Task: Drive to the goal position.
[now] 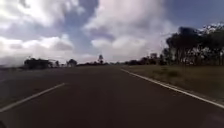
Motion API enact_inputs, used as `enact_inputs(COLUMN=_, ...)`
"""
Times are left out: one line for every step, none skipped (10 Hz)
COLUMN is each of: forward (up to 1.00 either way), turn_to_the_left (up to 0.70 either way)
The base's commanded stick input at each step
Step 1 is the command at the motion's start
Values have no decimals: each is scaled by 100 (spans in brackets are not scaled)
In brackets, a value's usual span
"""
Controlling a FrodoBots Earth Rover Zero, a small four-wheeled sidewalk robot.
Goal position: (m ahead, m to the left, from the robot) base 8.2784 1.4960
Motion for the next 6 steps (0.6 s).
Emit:
enact_inputs(forward=100, turn_to_the_left=0)
enact_inputs(forward=100, turn_to_the_left=0)
enact_inputs(forward=100, turn_to_the_left=0)
enact_inputs(forward=100, turn_to_the_left=0)
enact_inputs(forward=100, turn_to_the_left=0)
enact_inputs(forward=100, turn_to_the_left=0)
